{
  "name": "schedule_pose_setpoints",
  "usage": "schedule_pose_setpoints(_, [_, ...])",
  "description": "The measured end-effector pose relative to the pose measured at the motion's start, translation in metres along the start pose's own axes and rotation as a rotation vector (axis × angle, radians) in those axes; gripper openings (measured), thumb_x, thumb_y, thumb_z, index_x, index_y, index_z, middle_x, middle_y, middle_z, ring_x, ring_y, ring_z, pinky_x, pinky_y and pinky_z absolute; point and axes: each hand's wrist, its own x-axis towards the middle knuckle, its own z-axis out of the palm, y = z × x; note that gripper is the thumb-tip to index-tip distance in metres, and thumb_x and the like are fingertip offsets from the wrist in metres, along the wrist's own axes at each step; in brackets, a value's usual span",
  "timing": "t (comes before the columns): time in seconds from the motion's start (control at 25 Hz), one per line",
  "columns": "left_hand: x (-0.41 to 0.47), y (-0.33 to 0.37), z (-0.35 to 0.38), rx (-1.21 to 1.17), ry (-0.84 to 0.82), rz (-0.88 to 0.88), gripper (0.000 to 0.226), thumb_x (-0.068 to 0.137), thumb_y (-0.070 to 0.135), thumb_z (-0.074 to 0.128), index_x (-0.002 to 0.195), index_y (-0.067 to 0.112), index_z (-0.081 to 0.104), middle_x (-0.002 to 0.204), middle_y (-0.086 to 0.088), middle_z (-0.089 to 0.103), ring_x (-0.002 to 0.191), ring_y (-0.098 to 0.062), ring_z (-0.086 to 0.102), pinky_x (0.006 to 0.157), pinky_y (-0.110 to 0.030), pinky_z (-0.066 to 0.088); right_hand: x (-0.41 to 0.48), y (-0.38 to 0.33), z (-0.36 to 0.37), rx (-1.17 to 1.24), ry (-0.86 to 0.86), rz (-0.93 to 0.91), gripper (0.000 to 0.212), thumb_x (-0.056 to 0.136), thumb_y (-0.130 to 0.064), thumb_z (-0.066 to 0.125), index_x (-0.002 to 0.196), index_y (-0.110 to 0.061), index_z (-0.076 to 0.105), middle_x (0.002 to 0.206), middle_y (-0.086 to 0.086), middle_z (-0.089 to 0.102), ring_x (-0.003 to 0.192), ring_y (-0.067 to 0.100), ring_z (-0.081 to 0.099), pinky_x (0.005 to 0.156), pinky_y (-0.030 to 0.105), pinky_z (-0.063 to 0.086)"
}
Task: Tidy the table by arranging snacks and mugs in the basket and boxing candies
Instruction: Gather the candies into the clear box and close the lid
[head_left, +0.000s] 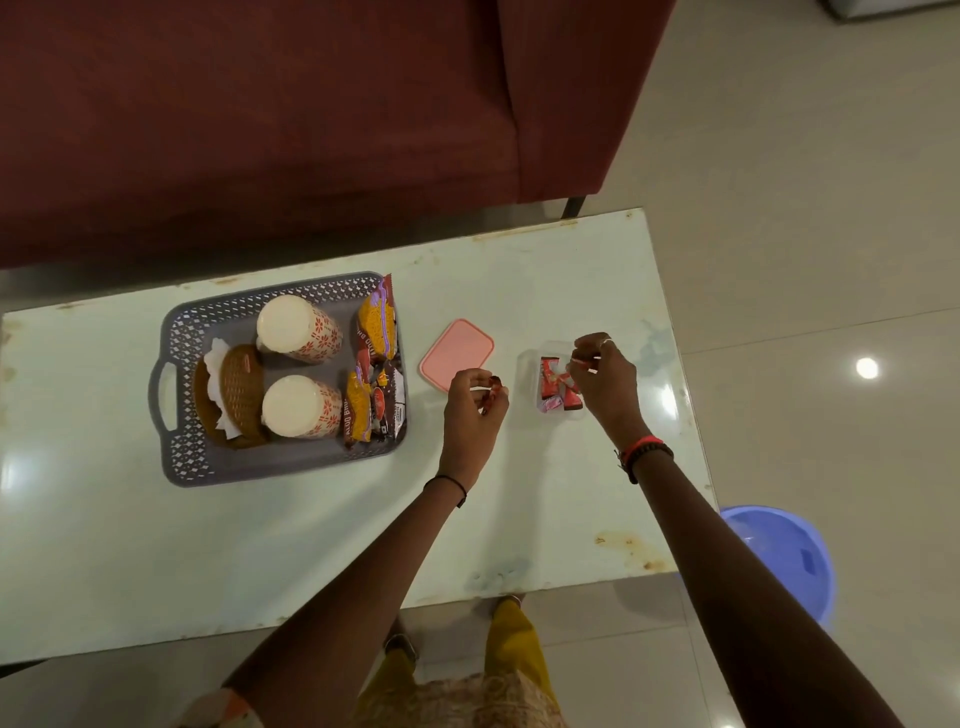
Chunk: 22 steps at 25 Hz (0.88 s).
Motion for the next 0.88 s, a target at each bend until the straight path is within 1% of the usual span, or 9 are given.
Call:
schedule_pose_setpoints(0.12, [0.001, -0.001, 0.002, 0.024, -0.008, 0.011, 0.023, 0.086, 0.011, 0.061, 0.106, 0.01, 0.051, 0.104, -0.004, 0.061, 0.086, -0.006, 0.06, 0.073, -0.004, 0.046, 0.002, 0.005, 0.005, -0.085, -0.073, -0.033, 0.027, 0.086, 0.002, 0.056, 0.113, -0.001, 0.058, 0.115, 0.015, 0.063, 0.104, 0.026, 0.061, 0.087, 0.032, 0.053])
schedule_pose_setpoints(0.2, [0.001, -0.001, 0.004, 0.041, -0.009, 0.033, 0.022, 0.086, 0.011, 0.062, 0.105, 0.01, 0.051, 0.103, -0.005, 0.062, 0.087, -0.007, 0.06, 0.074, -0.003, 0.044, 0.002, 0.009, 0.004, -0.108, -0.057, -0.06, 0.028, 0.085, 0.005, 0.056, 0.113, -0.001, 0.058, 0.117, 0.016, 0.061, 0.105, 0.028, 0.06, 0.09, 0.035, 0.053])
schedule_pose_setpoints(0.32, [0.002, 0.003, 0.009, 0.068, -0.025, 0.065, 0.021, 0.085, 0.012, 0.062, 0.103, 0.013, 0.05, 0.1, -0.001, 0.061, 0.091, -0.012, 0.06, 0.077, -0.004, 0.043, 0.005, 0.011, -0.003, -0.107, 0.044, -0.045, 0.029, 0.085, 0.009, 0.049, 0.11, -0.001, 0.059, 0.115, 0.015, 0.062, 0.099, 0.026, 0.061, 0.079, 0.021, 0.049])
schedule_pose_setpoints(0.4, [0.002, 0.007, 0.014, 0.085, -0.063, 0.069, 0.021, 0.084, 0.014, 0.063, 0.101, 0.016, 0.05, 0.099, 0.002, 0.06, 0.094, -0.013, 0.06, 0.081, -0.01, 0.045, 0.006, 0.012, -0.009, -0.101, 0.104, -0.018, 0.028, 0.086, 0.008, 0.046, 0.108, -0.003, 0.06, 0.115, 0.013, 0.063, 0.091, 0.019, 0.061, 0.07, 0.009, 0.042])
schedule_pose_setpoints(0.56, [0.006, 0.019, 0.035, 0.212, -0.168, 0.116, 0.024, 0.083, 0.023, 0.066, 0.102, 0.015, 0.052, 0.104, 0.0, 0.063, 0.099, -0.016, 0.058, 0.086, -0.031, 0.049, 0.003, 0.018, -0.017, -0.09, 0.141, 0.006, 0.024, 0.088, 0.005, 0.049, 0.108, -0.002, 0.061, 0.114, 0.014, 0.066, 0.095, 0.024, 0.064, 0.076, 0.017, 0.043])
schedule_pose_setpoints(0.68, [0.012, 0.028, 0.058, 0.399, -0.188, 0.195, 0.027, 0.082, 0.027, 0.066, 0.103, 0.015, 0.055, 0.105, 0.001, 0.066, 0.1, -0.021, 0.059, 0.09, -0.037, 0.043, 0.002, 0.022, -0.019, -0.088, 0.155, 0.015, 0.022, 0.089, 0.003, 0.049, 0.106, -0.001, 0.062, 0.111, 0.014, 0.067, 0.095, 0.023, 0.064, 0.064, -0.002, 0.037])
schedule_pose_setpoints(0.76, [0.017, 0.029, 0.07, 0.551, -0.181, 0.246, 0.025, 0.084, 0.03, 0.063, 0.103, 0.016, 0.054, 0.106, 0.001, 0.065, 0.103, -0.024, 0.057, 0.093, -0.038, 0.038, 0.002, 0.023, -0.021, -0.078, 0.158, 0.011, 0.022, 0.089, 0.004, 0.048, 0.106, 0.0, 0.062, 0.11, 0.014, 0.067, 0.09, 0.02, 0.061, 0.062, -0.006, 0.037])
schedule_pose_setpoints(0.8, [0.019, 0.027, 0.075, 0.632, -0.191, 0.266, 0.025, 0.085, 0.031, 0.06, 0.104, 0.016, 0.054, 0.107, 0.0, 0.064, 0.105, -0.025, 0.056, 0.095, -0.039, 0.035, 0.002, 0.022, -0.021, -0.072, 0.155, 0.011, 0.022, 0.088, 0.004, 0.048, 0.106, 0.0, 0.062, 0.11, 0.014, 0.067, 0.09, 0.02, 0.061, 0.066, -0.003, 0.037])
schedule_pose_setpoints(0.88, [0.024, 0.023, 0.079, 0.77, -0.214, 0.28, 0.029, 0.085, 0.037, 0.059, 0.106, 0.016, 0.055, 0.111, -0.003, 0.061, 0.108, -0.025, 0.053, 0.097, -0.041, 0.033, 0.002, 0.02, -0.021, -0.065, 0.148, 0.007, 0.023, 0.088, 0.003, 0.048, 0.106, -0.001, 0.062, 0.11, 0.013, 0.067, 0.092, 0.021, 0.063, 0.076, 0.013, 0.042])
